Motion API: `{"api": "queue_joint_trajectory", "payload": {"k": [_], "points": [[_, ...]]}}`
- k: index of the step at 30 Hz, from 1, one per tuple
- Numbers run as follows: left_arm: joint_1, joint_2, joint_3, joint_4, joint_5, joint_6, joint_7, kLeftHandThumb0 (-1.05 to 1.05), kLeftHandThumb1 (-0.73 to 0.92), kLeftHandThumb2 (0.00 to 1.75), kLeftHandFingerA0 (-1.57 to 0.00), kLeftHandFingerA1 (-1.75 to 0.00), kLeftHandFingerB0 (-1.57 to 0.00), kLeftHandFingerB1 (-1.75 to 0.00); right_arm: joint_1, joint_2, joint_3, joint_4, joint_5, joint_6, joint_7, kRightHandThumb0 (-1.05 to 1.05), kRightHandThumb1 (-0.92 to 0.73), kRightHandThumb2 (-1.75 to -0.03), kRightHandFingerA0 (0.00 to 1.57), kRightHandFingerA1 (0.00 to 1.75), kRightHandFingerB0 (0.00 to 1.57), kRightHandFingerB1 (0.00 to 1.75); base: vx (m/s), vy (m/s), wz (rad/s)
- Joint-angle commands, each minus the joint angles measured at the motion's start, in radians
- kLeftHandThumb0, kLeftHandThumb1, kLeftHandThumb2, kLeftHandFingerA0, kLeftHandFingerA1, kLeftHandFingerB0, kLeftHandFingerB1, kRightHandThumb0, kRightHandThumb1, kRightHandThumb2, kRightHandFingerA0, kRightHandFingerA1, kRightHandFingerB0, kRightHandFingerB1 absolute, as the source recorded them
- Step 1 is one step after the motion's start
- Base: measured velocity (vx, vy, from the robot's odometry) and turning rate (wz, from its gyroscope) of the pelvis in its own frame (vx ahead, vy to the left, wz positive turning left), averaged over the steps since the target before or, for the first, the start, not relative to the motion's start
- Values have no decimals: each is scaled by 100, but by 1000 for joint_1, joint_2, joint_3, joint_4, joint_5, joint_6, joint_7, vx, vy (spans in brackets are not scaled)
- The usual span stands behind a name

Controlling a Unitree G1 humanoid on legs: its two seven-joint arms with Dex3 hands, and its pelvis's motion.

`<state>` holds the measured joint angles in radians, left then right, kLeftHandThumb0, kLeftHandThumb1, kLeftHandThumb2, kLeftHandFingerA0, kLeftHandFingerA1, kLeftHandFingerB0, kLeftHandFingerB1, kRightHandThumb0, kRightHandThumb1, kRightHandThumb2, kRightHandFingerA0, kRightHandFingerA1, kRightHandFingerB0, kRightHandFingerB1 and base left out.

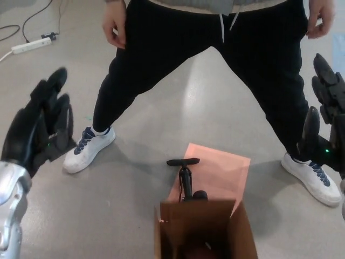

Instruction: Use both hands to pick up a football from a person and place it into a container beneath

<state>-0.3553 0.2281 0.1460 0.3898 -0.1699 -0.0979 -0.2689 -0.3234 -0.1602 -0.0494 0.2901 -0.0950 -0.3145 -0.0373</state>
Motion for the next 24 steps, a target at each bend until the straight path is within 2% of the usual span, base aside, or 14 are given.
{"api": "queue_joint_trajectory", "payload": {"k": [1,4,5,6,7,10,11,13,16,17,18,20,21,24], "points": [[22,36,17,122,37,-52,14,-86,81,109,-6,-19,-6,-12,-38,-27,-13,176,-52,-24,-67,-78,-80,-110,6,27,6,20,0,0,0],[12,59,4,227,86,-113,45,-86,81,110,-8,-21,-7,-14,-55,-34,-20,310,-54,-44,-87,-81,-82,-110,7,24,6,18,0,0,0],[11,61,9,274,83,-143,44,-84,80,108,-8,-23,-7,-16,-60,-38,-19,366,-56,-29,-92,-79,-80,-110,6,29,6,23,0,0,0],[0,78,20,364,82,-162,45,-81,81,110,0,-17,-1,-16,-89,-45,-10,482,-62,-4,-84,-79,-81,-108,7,30,7,20,0,0,0],[-15,99,30,454,82,-171,47,-81,81,110,0,-17,-1,-16,-125,-52,2,599,-68,19,-71,-79,-81,-108,7,30,7,20,0,0,0],[-17,120,39,536,83,-210,47,-73,79,110,0,-22,0,-20,-159,-60,18,706,-79,32,-60,-78,-81,-107,6,29,6,19,0,0,0],[-25,132,35,576,92,-220,58,-75,82,111,0,-21,0,-19,-177,-59,-2,755,-53,38,-44,-74,-74,-102,6,38,6,24,0,0,0],[-49,167,12,660,129,-213,100,-77,84,111,-3,-23,-2,-19,-208,-59,-66,850,20,90,0,-72,-75,-105,9,43,2,25,0,0,0],[-66,178,0,692,140,-214,111,-77,84,111,-3,-23,-2,-19,-220,-60,-82,883,35,101,9,-72,-75,-105,9,43,2,25,0,0,0],[-87,208,0,732,149,-186,140,-79,79,107,-8,-34,-8,-27,-205,-65,-67,921,14,117,5,-69,-75,-105,6,42,1,26,0,0,0],[-95,220,-10,749,159,-171,146,-77,79,107,-7,-33,-7,-26,-197,-70,-52,935,-5,121,-2,-77,-77,-105,8,38,7,23,0,0,0],[-101,230,-28,771,174,-160,142,-76,78,106,-8,-36,-7,-28,-187,-75,-28,952,-33,120,-16,-77,-77,-105,8,40,7,24,0,0,0],[-100,237,-56,785,197,-153,140,-69,74,106,-9,-44,-1,-33,-178,-79,0,964,-63,119,-28,-78,-79,-107,8,38,8,22,0,0,0],[-97,238,-102,807,229,-150,146,-69,74,105,-7,-43,-1,-31,-165,-87,40,981,-96,110,-37,-77,-79,-106,9,39,7,24,0,0,0]]}}
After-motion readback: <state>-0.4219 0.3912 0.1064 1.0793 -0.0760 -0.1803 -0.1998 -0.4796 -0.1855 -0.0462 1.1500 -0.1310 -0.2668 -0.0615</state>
